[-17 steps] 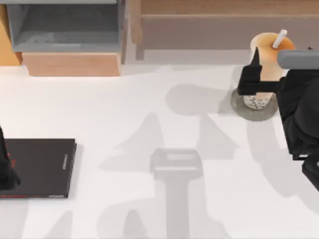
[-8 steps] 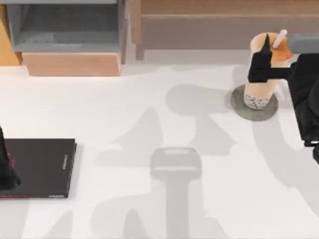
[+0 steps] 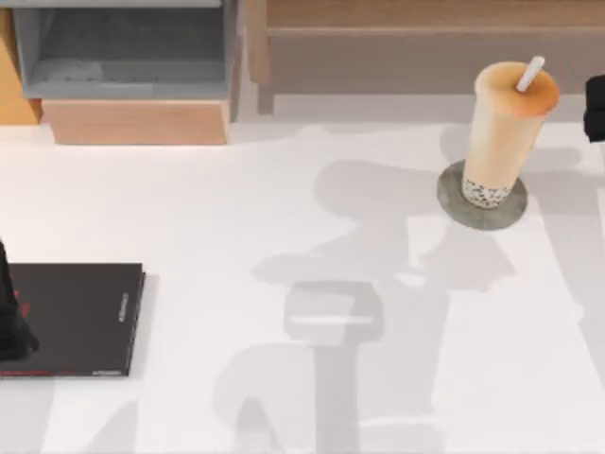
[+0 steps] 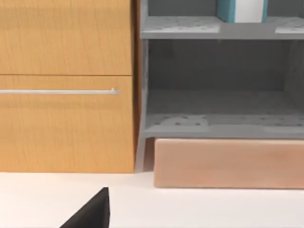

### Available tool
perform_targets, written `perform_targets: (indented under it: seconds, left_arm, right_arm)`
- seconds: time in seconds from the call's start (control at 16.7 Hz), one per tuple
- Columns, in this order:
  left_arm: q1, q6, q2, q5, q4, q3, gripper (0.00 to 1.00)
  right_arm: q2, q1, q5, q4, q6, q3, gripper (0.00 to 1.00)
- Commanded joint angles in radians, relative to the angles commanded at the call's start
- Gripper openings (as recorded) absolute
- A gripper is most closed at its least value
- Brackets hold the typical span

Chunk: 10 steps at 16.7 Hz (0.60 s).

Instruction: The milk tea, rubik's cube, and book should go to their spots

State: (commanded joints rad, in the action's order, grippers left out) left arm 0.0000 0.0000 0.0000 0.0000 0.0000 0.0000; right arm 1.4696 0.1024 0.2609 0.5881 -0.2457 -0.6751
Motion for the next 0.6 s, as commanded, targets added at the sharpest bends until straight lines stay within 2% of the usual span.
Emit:
perform_targets:
  seconds: [0.6]
  left_arm:
    - [0.0,0.0,0.0,0.0,0.0,0.0,1.0]
  right_arm:
    - [-0.234,-0.375,-0.191,-1.049,-0.18,-0.063,1.0]
